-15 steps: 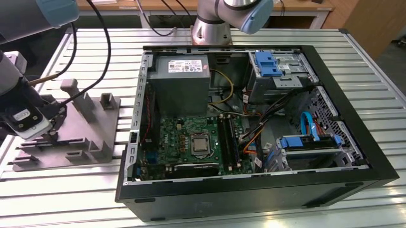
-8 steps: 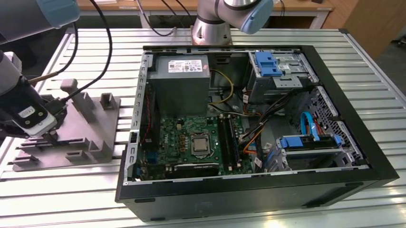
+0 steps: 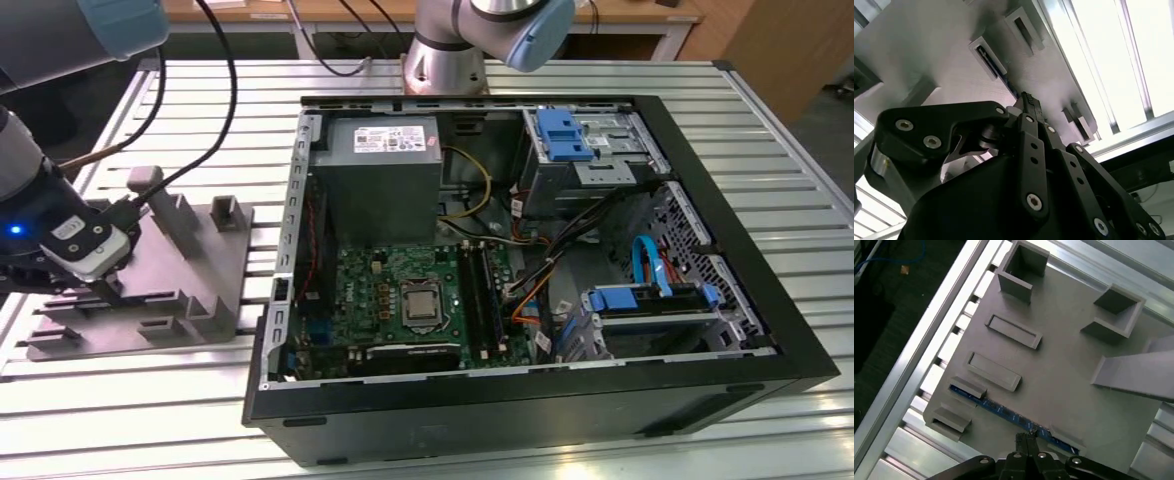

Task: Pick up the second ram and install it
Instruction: 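Pick up the second ram and move it above second insertion slot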

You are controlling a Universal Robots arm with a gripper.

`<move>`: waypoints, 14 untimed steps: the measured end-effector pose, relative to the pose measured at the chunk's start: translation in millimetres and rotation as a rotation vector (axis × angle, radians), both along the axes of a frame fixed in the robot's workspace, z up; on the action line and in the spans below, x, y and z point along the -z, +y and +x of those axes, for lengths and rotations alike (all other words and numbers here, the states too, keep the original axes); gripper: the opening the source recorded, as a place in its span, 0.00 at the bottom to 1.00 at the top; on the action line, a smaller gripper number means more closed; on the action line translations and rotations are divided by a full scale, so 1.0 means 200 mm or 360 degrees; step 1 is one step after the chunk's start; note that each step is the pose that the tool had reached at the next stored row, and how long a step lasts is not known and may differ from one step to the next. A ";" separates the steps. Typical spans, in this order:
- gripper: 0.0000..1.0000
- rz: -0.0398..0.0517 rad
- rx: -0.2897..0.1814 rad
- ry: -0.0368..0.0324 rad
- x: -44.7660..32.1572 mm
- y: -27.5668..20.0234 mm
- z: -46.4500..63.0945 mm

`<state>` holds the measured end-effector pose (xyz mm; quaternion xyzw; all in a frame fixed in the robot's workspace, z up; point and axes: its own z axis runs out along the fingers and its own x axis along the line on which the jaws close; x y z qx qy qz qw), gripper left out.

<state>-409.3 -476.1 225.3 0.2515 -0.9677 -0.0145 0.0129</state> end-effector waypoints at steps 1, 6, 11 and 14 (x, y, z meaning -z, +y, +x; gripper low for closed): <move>0.10 0.0000 -0.0022 0.0000 0.000 0.000 0.00; 0.10 0.0001 -0.0109 0.0000 0.000 0.000 0.00; 0.10 0.0001 -0.0197 0.0000 0.000 0.000 0.00; 0.10 0.0001 -0.0275 0.0000 0.001 0.000 0.00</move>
